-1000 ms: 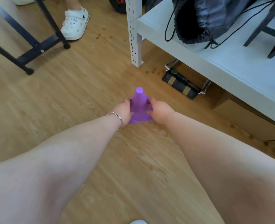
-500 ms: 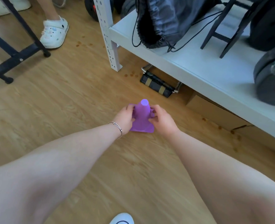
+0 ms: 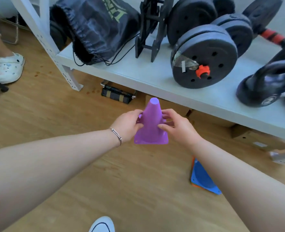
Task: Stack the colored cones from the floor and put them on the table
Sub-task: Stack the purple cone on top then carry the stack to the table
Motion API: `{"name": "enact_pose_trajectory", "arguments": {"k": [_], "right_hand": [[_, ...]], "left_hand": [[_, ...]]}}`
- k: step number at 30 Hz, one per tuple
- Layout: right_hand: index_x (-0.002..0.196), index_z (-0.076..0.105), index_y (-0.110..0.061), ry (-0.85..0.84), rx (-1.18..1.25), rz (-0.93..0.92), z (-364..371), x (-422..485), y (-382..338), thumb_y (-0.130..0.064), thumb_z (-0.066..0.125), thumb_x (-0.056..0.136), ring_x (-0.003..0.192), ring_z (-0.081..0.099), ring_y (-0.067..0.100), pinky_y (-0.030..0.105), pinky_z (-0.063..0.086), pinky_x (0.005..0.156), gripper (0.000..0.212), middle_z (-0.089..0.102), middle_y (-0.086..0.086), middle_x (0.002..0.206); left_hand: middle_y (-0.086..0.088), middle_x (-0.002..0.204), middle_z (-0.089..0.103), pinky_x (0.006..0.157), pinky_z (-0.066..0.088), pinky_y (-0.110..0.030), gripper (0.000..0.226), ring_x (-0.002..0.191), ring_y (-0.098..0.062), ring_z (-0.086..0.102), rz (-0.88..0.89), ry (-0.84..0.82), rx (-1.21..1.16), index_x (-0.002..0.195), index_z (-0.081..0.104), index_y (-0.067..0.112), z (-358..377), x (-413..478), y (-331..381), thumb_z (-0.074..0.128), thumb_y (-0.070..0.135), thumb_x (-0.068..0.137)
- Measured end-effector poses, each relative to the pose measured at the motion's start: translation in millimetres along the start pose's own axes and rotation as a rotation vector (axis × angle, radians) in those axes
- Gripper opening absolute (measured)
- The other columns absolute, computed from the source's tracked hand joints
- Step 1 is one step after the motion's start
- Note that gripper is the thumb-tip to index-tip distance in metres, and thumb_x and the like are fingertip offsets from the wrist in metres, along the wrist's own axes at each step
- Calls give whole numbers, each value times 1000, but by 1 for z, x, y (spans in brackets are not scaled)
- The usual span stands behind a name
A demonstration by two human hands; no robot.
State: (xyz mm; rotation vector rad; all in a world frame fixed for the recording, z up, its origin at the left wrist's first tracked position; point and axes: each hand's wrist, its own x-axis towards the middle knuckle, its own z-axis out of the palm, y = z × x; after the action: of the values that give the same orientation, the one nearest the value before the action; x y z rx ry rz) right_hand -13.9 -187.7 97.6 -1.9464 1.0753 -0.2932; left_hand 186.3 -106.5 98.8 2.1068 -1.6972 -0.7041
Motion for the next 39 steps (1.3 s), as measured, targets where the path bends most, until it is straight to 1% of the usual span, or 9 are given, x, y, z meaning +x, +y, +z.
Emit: {"name": "enact_pose_trajectory", "arguments": {"k": [5,9,13,18,24,30,35,37,39], "right_hand": [[123,53,-36,73,-29,41,-63,-58,21,-30,68,87,98,66,9,26,49,82,39,62,-10,116],[120,53,-40,128,-24,86,-103,-101,44,-30,70,86,96,66,7,24,48,78,39,61,-13,112],[122,52,-40,156,-56,148,-132,-135,69,-34,69,86,98,66,6,27,50,81,41,62,-13,115],[123,53,-39,201,-50,217,-148,-168,103,-34,69,87,99,66,6,21,47,76,40,62,-13,114],[121,53,-40,216,13,263,-139,-191,145,-33,70,86,99,65,6,23,49,78,39,62,-13,113],[120,54,-35,187,70,305,-108,-199,191,-31,72,85,102,65,7,30,54,88,39,62,-11,114],[121,53,-33,156,75,297,-83,-194,217,-30,72,85,101,63,9,25,51,86,40,62,-11,114],[122,54,-29,153,76,295,-76,-191,224,-27,72,86,100,62,9,25,51,86,40,61,-11,114],[122,54,-27,157,76,301,-71,-188,229,-24,72,86,99,61,9,24,50,85,40,62,-9,115]], "left_hand": [[-6,121,66,94,50,-41,45,113,-25,61,107,-61,18,131,50,20,16,-2,77,61,21,88],[-3,120,67,94,50,-40,45,112,-23,61,160,-87,-8,131,50,22,38,-6,131,62,22,88],[-2,117,67,93,50,-38,44,109,-22,61,186,-130,-37,131,50,23,68,-7,171,61,22,89],[-2,117,66,94,50,-38,43,109,-21,61,209,-184,-63,131,50,23,107,-6,204,61,21,89],[-2,119,66,93,51,-41,43,110,-22,62,196,-260,-50,130,49,23,150,-6,212,60,20,89],[-4,121,65,95,50,-41,46,111,-22,62,142,-321,-35,132,49,22,196,-13,197,60,17,88],[-6,118,67,95,50,-35,47,108,-23,64,70,-321,-50,132,49,19,223,-18,182,61,12,87],[-7,116,68,93,49,-33,47,106,-23,64,52,-326,-43,131,49,20,230,-17,178,62,11,87],[-6,115,68,88,47,-26,47,105,-22,65,35,-321,-54,130,50,20,237,-14,175,62,10,86]]}}
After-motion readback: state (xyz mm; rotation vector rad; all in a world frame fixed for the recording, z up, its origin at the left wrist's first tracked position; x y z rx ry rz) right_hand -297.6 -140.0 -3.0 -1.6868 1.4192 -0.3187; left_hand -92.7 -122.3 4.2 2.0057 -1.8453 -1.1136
